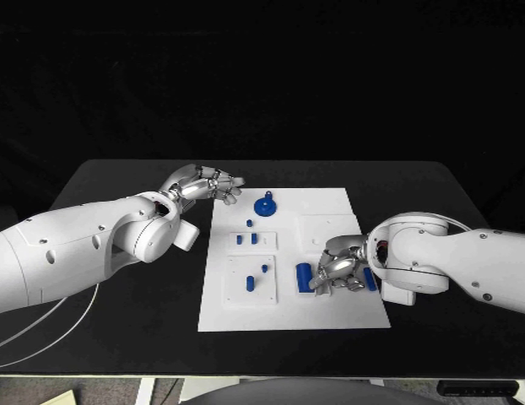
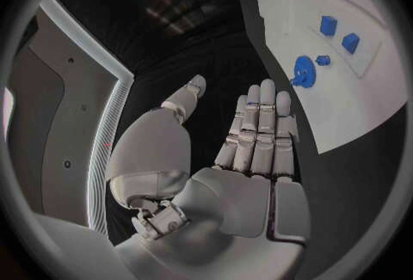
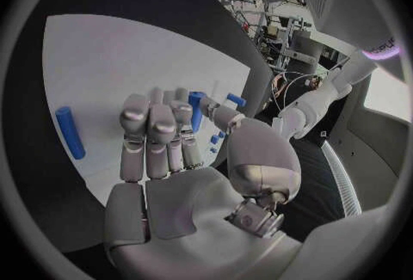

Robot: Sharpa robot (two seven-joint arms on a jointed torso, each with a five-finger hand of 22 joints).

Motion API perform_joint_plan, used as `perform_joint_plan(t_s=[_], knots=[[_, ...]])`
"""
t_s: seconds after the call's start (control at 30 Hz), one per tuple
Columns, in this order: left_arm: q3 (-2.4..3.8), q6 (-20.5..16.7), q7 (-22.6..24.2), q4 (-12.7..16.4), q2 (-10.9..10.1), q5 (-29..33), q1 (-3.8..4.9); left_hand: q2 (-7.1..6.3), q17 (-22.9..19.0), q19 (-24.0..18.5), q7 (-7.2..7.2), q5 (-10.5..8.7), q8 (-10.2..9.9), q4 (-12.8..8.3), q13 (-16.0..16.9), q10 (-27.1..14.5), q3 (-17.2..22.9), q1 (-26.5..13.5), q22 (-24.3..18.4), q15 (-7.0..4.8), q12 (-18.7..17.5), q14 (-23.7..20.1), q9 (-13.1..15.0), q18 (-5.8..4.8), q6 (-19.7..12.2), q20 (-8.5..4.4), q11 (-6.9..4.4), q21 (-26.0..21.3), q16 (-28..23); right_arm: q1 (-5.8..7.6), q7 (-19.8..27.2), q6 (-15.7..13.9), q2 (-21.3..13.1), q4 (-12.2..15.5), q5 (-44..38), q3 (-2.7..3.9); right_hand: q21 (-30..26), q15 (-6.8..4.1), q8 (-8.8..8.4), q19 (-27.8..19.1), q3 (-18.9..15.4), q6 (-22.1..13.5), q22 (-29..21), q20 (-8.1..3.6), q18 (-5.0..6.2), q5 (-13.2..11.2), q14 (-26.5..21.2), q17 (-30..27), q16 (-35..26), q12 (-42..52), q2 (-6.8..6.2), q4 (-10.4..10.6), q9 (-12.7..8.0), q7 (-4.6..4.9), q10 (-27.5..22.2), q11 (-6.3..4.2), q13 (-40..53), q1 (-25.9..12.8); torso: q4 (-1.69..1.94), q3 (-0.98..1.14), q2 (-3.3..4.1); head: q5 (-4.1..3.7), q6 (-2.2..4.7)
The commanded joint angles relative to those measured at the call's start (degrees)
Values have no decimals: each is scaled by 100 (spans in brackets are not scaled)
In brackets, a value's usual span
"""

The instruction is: Assemble the parts on the task board

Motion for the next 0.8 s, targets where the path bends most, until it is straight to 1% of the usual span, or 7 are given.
perform_joint_plan(t_s=[0.03,0.13,0.27,0.47,0.6,0.67,0.8], knots=[[4,64,26,12,1,17,-1,63,11,9,-8,21,36,-16,1,7,-7,8,7,10,-31,25,-8,78,-30,44,-10,-28,-27,-7,-7,23,-9,2,-87,-2,-30,-42,-24,15,8,37,47,12,350,-8,-17,9,-19,-21,37,49,0,-5,37,-8,10,-42,1,-1,-2,2,-1],[4,63,20,10,0,17,-1,65,13,9,-8,21,37,-15,1,8,-8,6,8,10,-31,25,-8,77,-30,44,-10,-29,-30,-7,2,22,-16,3,-87,-2,-28,-42,-24,14,11,38,48,12,350,-9,-17,10,-19,-20,29,56,0,-5,37,-8,12,-49,2,-1,-2,1,-2],[4,69,15,14,-2,12,-1,67,16,9,-9,21,37,-14,1,8,-9,5,9,10,-31,25,-9,77,-30,44,-10,-30,-32,-7,13,32,-41,13,-55,-2,-20,-43,-25,14,10,36,56,9,350,-9,-17,14,-17,-19,-41,43,2,-5,38,-8,18,-56,1,0,-1,1,-2],[4,67,17,10,-6,11,-1,69,19,9,-9,21,38,-14,1,8,-9,3,11,10,-31,26,-9,77,-30,44,-11,-32,-35,-7,74,-138,-143,54,-53,-1,-8,-42,-29,15,-19,24,64,-3,350,-9,-18,19,-20,-21,-332,-75,8,-2,33,-6,29,-12,-2,0,-2,-3,9],[4,64,19,5,-4,11,-1,70,21,9,-9,21,39,-14,1,7,-10,2,12,10,-31,27,-10,77,-30,44,-11,-33,-37,-6,168,-383,-264,95,-33,7,-11,-41,-38,23,-73,0,59,-9,350,-9,-15,18,-25,-24,-513,-105,10,3,31,-1,35,-14,-5,2,-2,-4,18],[4,62,20,0,1,11,-1,70,22,9,-9,21,39,-13,1,8,-11,2,12,10,-31,27,-10,77,-30,44,-11,-33,-37,5,220,-487,-362,101,-9,54,-10,-30,-87,40,-138,-109,54,-18,350,-12,-6,21,-22,15,-606,-133,6,26,60,18,59,-4,-3,2,-1,-13,29],[4,39,19,-14,9,11,0,70,23,9,-9,21,39,-13,1,8,-11,1,13,10,-31,27,-10,77,-30,44,-11,-33,-38,73,284,-505,-522,58,-7,125,-14,-15,-102,50,-188,-161,48,-26,350,-9,0,23,-20,55,-645,-140,17,43,74,33,87,4,-2,3,-7,-21,56]])
